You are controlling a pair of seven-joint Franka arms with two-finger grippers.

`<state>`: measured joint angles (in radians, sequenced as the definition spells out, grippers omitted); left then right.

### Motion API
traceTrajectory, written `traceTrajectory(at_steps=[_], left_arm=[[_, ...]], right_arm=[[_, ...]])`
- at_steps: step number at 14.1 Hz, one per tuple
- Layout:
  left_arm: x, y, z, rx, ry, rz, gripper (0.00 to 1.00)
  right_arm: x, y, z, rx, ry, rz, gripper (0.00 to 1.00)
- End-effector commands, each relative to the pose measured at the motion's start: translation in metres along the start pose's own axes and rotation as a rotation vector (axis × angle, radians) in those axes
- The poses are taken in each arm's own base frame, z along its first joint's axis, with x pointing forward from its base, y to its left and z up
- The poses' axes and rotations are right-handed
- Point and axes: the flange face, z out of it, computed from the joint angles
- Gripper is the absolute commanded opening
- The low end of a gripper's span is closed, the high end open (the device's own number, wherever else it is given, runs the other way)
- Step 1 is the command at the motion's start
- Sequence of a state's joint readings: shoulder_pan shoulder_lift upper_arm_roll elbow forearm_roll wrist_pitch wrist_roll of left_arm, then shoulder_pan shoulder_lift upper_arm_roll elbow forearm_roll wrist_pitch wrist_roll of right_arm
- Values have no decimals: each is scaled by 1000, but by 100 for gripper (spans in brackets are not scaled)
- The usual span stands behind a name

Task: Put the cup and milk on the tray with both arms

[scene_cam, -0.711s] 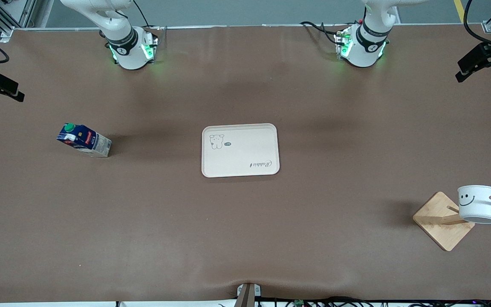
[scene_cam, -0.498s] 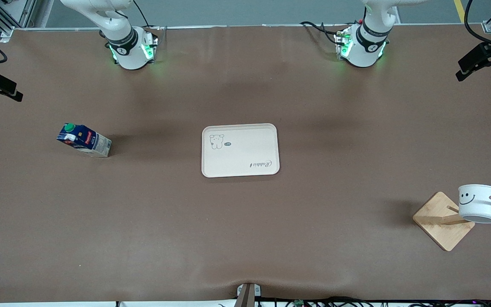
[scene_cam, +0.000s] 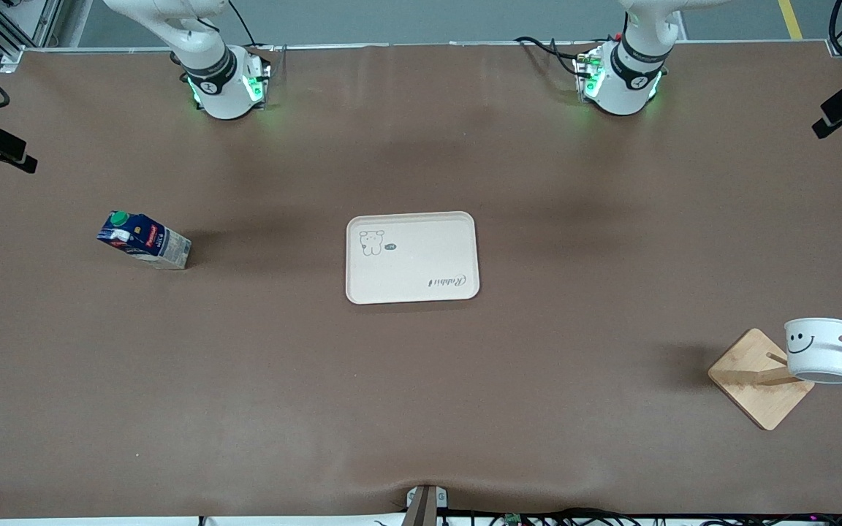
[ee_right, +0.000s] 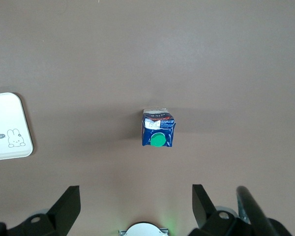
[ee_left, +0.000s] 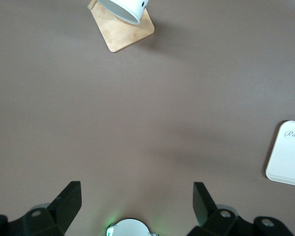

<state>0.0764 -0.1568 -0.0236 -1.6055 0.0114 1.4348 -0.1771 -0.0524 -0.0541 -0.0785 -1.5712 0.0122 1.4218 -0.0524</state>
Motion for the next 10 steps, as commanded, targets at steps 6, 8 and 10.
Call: traceTrajectory(at_steps=[6,8,10], left_arm=[[27,12,54,-32,162,-6,100],[27,10,74,-37,193,-14,100],[21,-3,86,-43,250,-35,100]], right_arm=[[-7,20,2,53,-2,31,100],[-8,22,2,54,-8,32,100],[-8,23,3,55,-14,35,100]])
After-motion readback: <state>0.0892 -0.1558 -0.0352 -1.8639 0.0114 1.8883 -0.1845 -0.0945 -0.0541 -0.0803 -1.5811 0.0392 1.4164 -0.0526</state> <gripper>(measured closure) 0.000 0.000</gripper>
